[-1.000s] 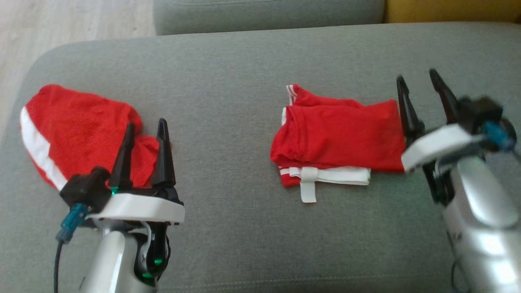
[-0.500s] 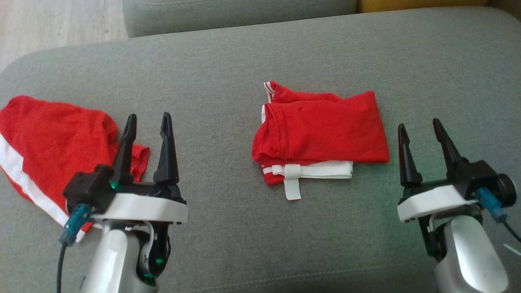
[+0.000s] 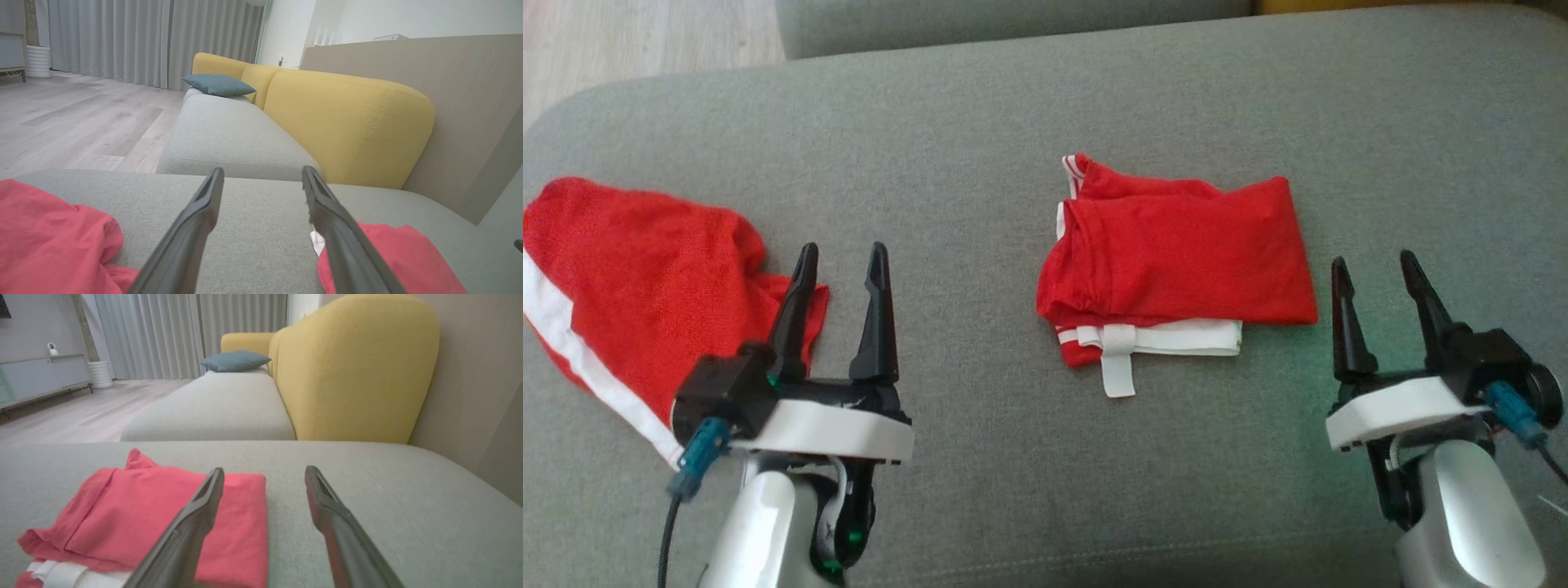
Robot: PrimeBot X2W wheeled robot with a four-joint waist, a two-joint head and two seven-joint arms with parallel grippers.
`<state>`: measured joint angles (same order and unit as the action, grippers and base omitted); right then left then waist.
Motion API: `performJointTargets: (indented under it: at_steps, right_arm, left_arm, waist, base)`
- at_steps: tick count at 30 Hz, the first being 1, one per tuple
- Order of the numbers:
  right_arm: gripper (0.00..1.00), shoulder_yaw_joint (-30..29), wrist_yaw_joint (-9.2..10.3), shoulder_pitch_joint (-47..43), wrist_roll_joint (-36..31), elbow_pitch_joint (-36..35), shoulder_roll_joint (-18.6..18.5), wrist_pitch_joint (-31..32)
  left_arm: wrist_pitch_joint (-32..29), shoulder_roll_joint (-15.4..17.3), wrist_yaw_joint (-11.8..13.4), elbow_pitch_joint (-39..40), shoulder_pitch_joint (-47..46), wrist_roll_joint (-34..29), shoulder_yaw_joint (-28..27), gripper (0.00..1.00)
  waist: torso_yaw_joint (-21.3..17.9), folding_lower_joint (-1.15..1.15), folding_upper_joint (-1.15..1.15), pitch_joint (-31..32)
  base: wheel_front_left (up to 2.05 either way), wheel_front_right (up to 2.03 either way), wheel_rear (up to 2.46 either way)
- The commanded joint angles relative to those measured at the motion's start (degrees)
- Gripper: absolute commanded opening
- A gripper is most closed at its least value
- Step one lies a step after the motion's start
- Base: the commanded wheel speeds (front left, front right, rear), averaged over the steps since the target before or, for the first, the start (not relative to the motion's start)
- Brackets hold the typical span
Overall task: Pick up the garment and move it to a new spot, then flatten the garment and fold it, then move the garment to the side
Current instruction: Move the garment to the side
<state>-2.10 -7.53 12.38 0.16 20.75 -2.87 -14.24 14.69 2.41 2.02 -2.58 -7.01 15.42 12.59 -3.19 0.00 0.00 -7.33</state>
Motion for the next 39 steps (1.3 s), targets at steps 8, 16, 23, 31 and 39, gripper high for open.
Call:
performJointTargets:
  at_steps: [8, 16, 23, 31, 39]
  right_arm:
    - [1.0, -1.7, 0.04, 8.1, 5.5, 7.3, 0.0, 7.2]
    - [1.0, -2.7, 0.04, 14.7, 9.0, 16.3, 0.0, 11.1]
    - [0.38, -0.4, 0.04, 18.1, 9.7, 21.6, -0.3, 11.6]
    - [0.0, 1.8, 0.04, 20.5, 5.8, 23.3, -5.1, 6.2]
    - [0.0, 2.6, 0.04, 24.2, -0.3, 22.4, -18.0, 4.1]
  left_arm:
    - [0.3, 0.5, 0.1, 0.7, -4.6, -0.7, 0.7, 1.0]
    - [0.3, 0.5, 0.2, 0.2, -7.2, -0.8, 2.4, 1.0]
    - [0.3, 0.5, 0.5, 0.3, -8.4, -0.9, 2.7, 1.0]
    - [0.3, 0.5, 0.4, -0.1, -8.7, -1.2, 2.2, 1.0]
    - [0.3, 0.5, 0.0, -0.3, -9.1, -1.0, 1.9, 1.0]
  waist:
    - [2.7, 0.0, 0.0, -5.5]
    - [5.6, 0.0, 0.0, -10.0]
    - [6.2, 0.0, 0.0, -12.1]
    - [4.2, 0.0, 0.0, -12.0]
    - [2.3, 0.0, 0.0, -11.5]
  base:
    - [0.0, 0.0, 0.0]
    - [0.0, 0.0, 0.0]
    - [0.0, 0.0, 0.0]
    - [0.0, 0.0, 0.0]
    - [0.0, 0.0, 0.0]
